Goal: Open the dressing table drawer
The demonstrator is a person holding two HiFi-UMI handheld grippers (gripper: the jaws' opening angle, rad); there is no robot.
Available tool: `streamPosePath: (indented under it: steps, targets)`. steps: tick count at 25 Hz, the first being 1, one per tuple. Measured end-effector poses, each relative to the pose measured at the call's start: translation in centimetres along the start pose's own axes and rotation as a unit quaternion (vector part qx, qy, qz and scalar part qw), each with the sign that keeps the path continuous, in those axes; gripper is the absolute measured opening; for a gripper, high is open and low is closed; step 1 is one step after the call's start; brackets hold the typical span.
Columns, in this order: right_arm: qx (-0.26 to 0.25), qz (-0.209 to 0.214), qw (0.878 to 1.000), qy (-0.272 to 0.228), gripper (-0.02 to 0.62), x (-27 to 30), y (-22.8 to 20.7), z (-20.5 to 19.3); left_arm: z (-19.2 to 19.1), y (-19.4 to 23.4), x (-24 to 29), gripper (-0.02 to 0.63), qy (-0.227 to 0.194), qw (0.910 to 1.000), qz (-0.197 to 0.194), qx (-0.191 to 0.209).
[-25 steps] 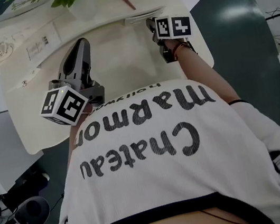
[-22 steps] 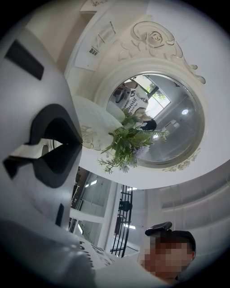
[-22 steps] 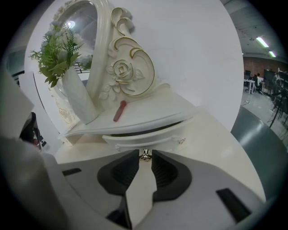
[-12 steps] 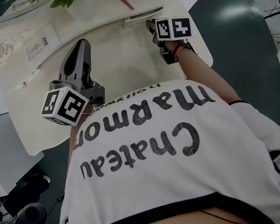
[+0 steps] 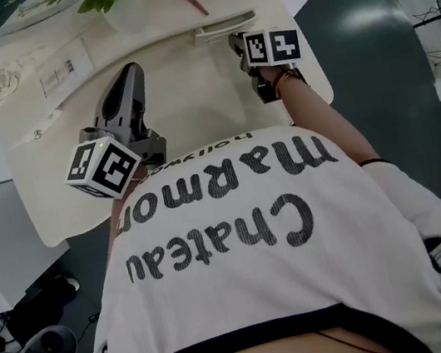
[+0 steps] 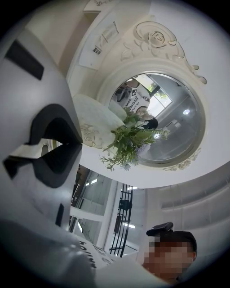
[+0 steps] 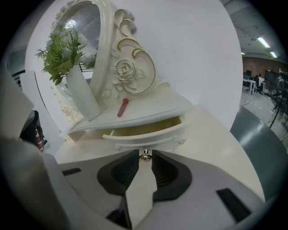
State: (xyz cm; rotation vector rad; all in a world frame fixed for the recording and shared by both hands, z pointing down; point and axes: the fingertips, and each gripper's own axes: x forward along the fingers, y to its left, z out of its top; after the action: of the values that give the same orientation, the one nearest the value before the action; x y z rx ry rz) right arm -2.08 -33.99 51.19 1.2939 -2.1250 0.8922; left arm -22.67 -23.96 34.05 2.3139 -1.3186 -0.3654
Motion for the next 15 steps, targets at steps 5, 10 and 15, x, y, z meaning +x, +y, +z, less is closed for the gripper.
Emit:
streamPosePath:
  steps: [5,10,15]
  targets:
    - [0.004,-0.001,1.0,0.001,0.1,0.03,0.11,0.01,0.11,0.12,-0.07,0.023,0.001,1.0,-0.001,0.0]
    - [0.008,0.0,1.0,0.004,0.1,-0.04,0.08,-0.25,0.13,0.16,-0.04,0.023,-0.001,1.0,-0.002,-0.001]
    - [0.008,0.001,1.0,0.005,0.1,-0.22,0.26,-0.4,0.0,0.0,0.08,0.023,0.001,1.0,-0.003,-0.001]
